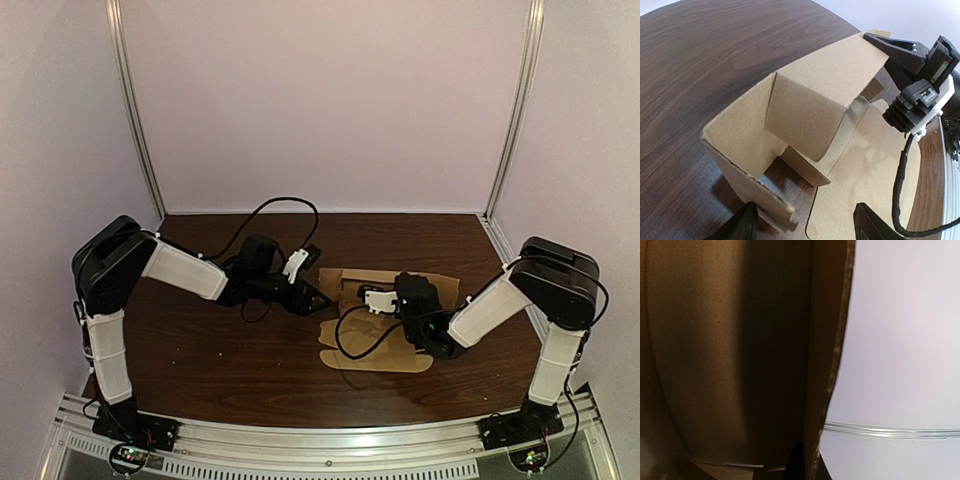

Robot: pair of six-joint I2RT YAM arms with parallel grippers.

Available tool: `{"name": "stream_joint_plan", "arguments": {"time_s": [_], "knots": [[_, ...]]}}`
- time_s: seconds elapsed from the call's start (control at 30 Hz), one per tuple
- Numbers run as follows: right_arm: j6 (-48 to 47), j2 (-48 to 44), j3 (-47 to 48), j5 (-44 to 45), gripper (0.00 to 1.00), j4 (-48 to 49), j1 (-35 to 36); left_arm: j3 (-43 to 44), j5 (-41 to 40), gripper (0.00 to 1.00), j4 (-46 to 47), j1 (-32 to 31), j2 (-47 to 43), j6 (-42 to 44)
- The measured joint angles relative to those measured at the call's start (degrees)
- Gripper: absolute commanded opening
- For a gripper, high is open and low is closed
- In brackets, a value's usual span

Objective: Fold the paper box

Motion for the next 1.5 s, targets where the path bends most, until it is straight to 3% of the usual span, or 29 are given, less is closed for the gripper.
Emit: {"name": "stream_joint_plan", "arguments": {"time_s": [0.2, 0.47, 0.67, 0.87, 1.1, 1.5], "knots": [[-2.3, 1.3, -1.5, 0.5, 0.0, 4.2, 0.4, 0.0, -1.6, 0.69, -0.8, -0.7, -0.7, 1.9], [-6.1, 3.6, -3.4, 0.5, 0.0, 11.8, 0.6, -5.0, -15.3, 0.68, -8.0, -0.3, -14.6, 6.9], [-7.9, 3.8, -3.7, 0.1, 0.0, 13.6, 0.7, -12.0, -19.3, 0.64, -7.6, 5.4, -21.4, 6.1], [-8.9, 3.4, -3.7, -0.3, 0.0, 13.6, 0.7, -7.8, -20.3, 0.63, -8.4, 8.2, -14.5, 4.1], [-8.8, 2.4, -3.7, -0.3, 0.0, 11.7, 0.9, -4.0, -14.9, 0.65, -6.4, 7.6, -5.2, 3.3], [-9.0, 2.4, -3.6, -0.1, 0.0, 11.4, 1.2, 2.8, -7.7, 0.65, -2.5, -0.5, 0.8, 5.5]]}}
